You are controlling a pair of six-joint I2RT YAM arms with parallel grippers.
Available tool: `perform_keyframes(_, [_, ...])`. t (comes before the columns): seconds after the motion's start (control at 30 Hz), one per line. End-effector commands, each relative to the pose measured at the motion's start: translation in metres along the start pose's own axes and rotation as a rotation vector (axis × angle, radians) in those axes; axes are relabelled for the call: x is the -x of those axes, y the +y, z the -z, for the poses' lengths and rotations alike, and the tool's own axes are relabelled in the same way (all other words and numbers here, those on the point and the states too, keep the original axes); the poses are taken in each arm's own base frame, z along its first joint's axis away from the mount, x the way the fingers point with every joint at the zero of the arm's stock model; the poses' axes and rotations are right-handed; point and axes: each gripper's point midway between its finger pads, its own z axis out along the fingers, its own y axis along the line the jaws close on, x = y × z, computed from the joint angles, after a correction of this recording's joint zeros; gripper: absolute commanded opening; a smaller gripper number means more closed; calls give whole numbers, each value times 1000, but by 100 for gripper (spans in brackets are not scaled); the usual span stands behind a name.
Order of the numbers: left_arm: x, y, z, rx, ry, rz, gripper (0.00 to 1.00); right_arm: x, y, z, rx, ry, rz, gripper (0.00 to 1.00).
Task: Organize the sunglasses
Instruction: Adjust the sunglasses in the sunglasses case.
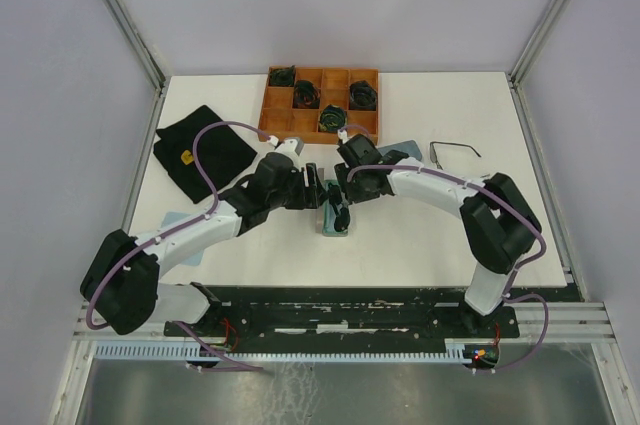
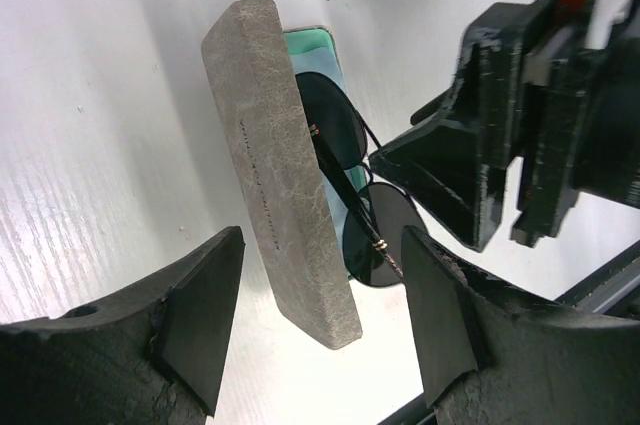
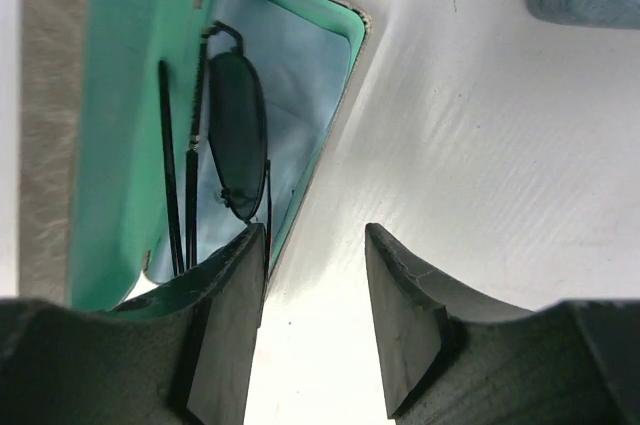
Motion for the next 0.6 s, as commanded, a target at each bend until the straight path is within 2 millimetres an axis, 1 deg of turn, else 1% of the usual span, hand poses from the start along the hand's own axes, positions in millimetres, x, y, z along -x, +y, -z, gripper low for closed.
perform_keyframes(0.0, [14,-4,5,-8,-48,19,71,16,7,21,46,-73,1,53])
perform_keyframes(0.07, [14,-4,5,-8,-48,19,71,14,8,18,52,-64,1,53])
perform_keyframes(0.27, [13,-2,4,-5,-46,21,71,5,11,1,59,-23,-19,52])
perform_keyframes(0.37, [13,-1,4,-3,-44,22,71,6,10,0,53,-31,-32,50])
perform_keyframes(0.47, [13,-1,4,-6,-43,23,71,5,5,1,20,-30,-31,47])
perform_keyframes(0.57, [12,-2,3,-9,-41,23,71,1,0,-1,-3,-12,-30,41])
